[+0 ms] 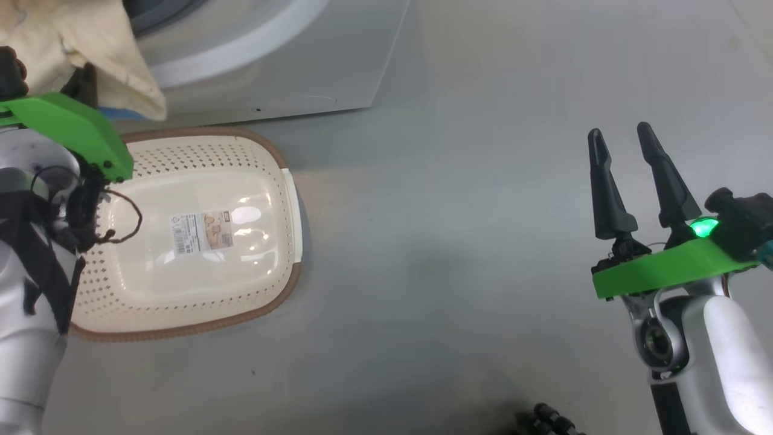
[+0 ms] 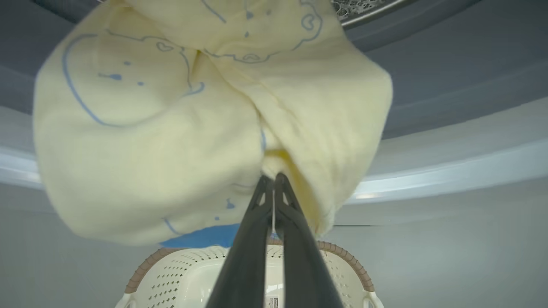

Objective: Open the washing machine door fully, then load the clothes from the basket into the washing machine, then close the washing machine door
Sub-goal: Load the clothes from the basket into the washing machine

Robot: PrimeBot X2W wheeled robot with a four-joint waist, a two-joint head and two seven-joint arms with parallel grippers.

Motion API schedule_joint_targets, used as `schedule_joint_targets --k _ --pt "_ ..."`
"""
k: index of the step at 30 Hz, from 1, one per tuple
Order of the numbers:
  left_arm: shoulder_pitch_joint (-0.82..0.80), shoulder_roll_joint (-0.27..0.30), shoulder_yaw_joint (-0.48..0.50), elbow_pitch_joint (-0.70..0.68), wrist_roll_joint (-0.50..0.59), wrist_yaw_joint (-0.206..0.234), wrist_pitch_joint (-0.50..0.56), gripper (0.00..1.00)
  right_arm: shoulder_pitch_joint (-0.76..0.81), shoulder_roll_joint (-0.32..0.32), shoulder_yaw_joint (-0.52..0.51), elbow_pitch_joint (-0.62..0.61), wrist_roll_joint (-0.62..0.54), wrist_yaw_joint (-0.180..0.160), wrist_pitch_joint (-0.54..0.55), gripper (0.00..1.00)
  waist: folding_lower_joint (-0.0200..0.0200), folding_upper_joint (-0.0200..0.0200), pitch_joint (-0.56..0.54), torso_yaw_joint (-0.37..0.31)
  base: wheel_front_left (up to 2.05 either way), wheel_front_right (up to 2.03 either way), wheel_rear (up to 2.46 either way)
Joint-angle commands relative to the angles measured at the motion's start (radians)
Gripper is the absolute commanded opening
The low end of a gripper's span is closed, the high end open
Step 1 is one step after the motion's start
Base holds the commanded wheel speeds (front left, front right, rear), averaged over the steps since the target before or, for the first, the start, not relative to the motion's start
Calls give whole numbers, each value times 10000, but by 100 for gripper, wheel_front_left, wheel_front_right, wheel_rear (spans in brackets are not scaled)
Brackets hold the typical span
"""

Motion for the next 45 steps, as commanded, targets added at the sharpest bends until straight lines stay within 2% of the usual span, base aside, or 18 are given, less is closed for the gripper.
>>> schedule_joint_targets --k 1,10,11,14,22,28,39,45 --pt "176 683 271 -1016 -27 135 305 0 247 -133 113 -384 -71 -7 73 100 0 0 -69 138 0 0 0" --pt "670 2288 795 -5439 29 1273 2425 0 172 -133 217 -546 -19 -7 95 100 0 0 124 105 0 0 0" --pt "544 2637 976 -6021 50 1490 2861 0 118 -133 282 -548 9 -7 55 100 0 0 231 8 0 0 0" --pt "209 3011 1235 -6421 39 1752 3366 0 1 -133 387 -508 75 -7 -15 100 0 0 415 -182 0 0 0" --pt "-964 3712 1395 -6023 239 1788 4040 0 -223 -133 596 -325 342 -7 -246 100 0 0 886 -729 0 0 0" --pt "-2025 4207 1472 -5192 569 1565 3750 0 -427 -133 784 -133 612 -7 -457 100 0 0 1414 -1240 0 0 0" --pt "-3968 4735 1542 -3554 1268 1141 1950 0 -776 -133 1249 209 1049 -7 -731 100 0 0 2297 -2077 0 0 0" --pt "-4920 4721 1522 -2705 1704 1217 575 0 -896 -133 1404 331 1184 -7 -778 100 0 0 2563 -2324 0 0 0"
